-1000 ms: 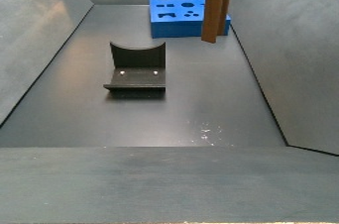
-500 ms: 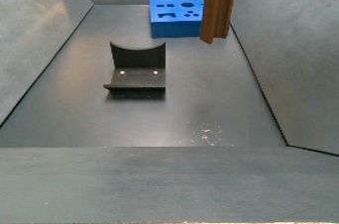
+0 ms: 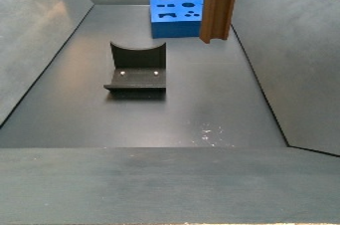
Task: Pick up the arch object. Move up. Place the arch object on the fixture. Regrasp the arch object. Rotate the arch object. Move to above the board. Insert the arch object.
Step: Rotate the arch object.
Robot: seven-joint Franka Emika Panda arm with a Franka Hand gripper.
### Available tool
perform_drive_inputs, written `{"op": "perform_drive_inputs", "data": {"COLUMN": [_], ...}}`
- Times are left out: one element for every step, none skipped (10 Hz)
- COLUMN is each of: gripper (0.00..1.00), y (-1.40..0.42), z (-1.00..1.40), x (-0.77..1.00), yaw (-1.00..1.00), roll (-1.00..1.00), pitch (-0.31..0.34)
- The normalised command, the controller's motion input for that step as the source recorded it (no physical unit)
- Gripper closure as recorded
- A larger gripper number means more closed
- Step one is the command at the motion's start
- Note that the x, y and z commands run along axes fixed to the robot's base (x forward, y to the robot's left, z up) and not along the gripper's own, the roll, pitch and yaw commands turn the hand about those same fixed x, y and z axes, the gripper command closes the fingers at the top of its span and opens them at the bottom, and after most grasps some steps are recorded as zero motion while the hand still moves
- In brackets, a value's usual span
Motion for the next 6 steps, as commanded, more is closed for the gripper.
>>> {"op": "perform_drive_inputs", "data": {"gripper": [1.0,1.0,1.0,1.0,1.0,1.0], "y": [0.0,0.0,0.0,0.01,0.01,0.01], "z": [0.0,0.0,0.0,0.0,0.0,0.0], "x": [0.0,0.0,0.0,0.0,0.0,0.0], "yaw": [-1.0,-1.0,-1.0,-0.89,-0.57,-0.36], "roll": [-0.08,-0.09,-0.11,-0.13,-0.13,-0.13], "pitch": [0.002,0.002,0.002,0.002,0.002,0.002]}}
